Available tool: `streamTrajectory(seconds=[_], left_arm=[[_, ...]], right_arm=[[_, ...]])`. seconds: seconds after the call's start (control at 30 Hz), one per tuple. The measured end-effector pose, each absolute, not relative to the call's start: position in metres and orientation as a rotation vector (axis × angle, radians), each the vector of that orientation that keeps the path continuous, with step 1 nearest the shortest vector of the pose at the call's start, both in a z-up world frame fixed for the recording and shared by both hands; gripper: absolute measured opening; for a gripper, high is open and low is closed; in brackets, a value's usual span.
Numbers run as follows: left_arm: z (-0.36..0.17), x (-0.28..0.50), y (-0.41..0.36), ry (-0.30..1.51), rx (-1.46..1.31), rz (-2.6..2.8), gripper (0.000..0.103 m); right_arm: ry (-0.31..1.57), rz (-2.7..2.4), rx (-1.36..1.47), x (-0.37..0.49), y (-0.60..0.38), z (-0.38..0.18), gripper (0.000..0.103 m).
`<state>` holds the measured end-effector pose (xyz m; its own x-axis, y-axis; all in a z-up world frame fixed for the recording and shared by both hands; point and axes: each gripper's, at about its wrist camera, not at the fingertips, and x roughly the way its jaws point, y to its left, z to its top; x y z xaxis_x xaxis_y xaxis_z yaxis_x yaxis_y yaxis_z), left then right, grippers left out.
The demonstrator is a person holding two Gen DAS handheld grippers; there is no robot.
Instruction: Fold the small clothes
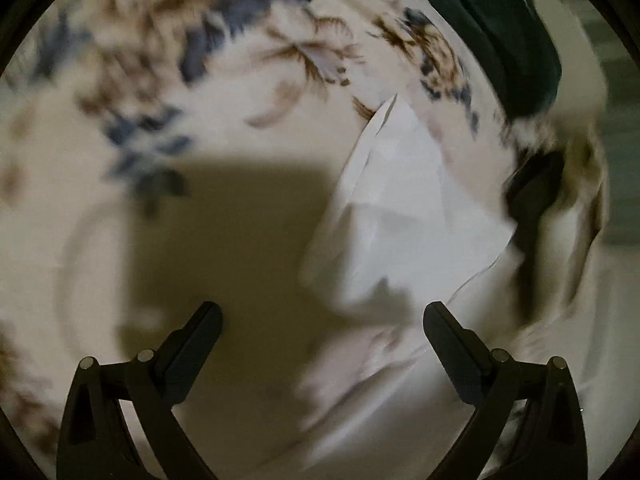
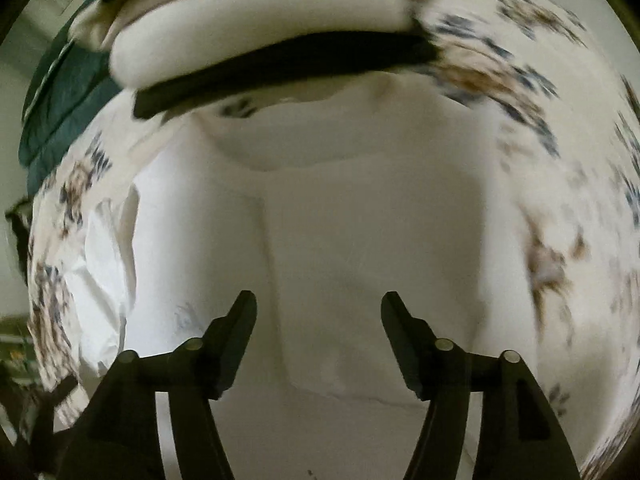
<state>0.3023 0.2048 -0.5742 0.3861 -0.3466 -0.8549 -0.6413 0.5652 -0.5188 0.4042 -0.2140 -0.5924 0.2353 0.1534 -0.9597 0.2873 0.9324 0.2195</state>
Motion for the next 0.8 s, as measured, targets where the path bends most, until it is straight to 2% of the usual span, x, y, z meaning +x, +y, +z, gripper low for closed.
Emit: streamTrajectory(seconds=[0.03, 0.1, 0.13, 0.17, 0.23, 0.4, 0.53, 0.63, 0.7, 0.8], left_arm=[[-0.584, 0.310, 0.205, 1.198, -1.054, 0.239, 0.101], [-0.588, 0.322, 0.200, 1.178, -1.031, 0.260, 0.087], [-0.586, 0.331, 0.195, 1.167, -0.981, 0.286, 0.065], [-0.583, 0.336, 0.191, 1.160, -0.944, 0.296, 0.036], [-0.574, 0.347, 0.182, 1.137, -0.855, 0.308, 0.004], [-0.533, 0.370, 0.135, 1.046, -0.532, 0.235, 0.004], [-0.501, 0.378, 0.061, 0.985, -0.278, 0.064, 0.004], [-0.505, 0.370, -0.008, 1.013, -0.146, -0.094, 0.004], [-0.516, 0.368, -0.040, 1.065, -0.096, -0.168, 0.008], [-0.529, 0.360, -0.072, 1.100, -0.008, -0.217, 0.009]], right_arm=[[1.351, -0.120, 0.413, 0.397, -0.224, -0.595, 0.068], [1.374, -0.163, 0.436, 0.388, -0.235, -0.603, 0.068], [1.389, -0.184, 0.449, 0.383, -0.241, -0.609, 0.068], [1.400, -0.200, 0.460, 0.379, -0.243, -0.613, 0.068], [1.420, -0.237, 0.497, 0.371, -0.252, -0.623, 0.068], [1.414, -0.276, 0.529, 0.358, -0.262, -0.629, 0.068], [1.406, -0.302, 0.589, 0.347, -0.275, -0.628, 0.068], [1.400, -0.331, 0.606, 0.340, -0.288, -0.625, 0.068], [1.398, -0.343, 0.615, 0.336, -0.299, -0.623, 0.068], [1.402, -0.356, 0.614, 0.332, -0.310, -0.618, 0.068]])
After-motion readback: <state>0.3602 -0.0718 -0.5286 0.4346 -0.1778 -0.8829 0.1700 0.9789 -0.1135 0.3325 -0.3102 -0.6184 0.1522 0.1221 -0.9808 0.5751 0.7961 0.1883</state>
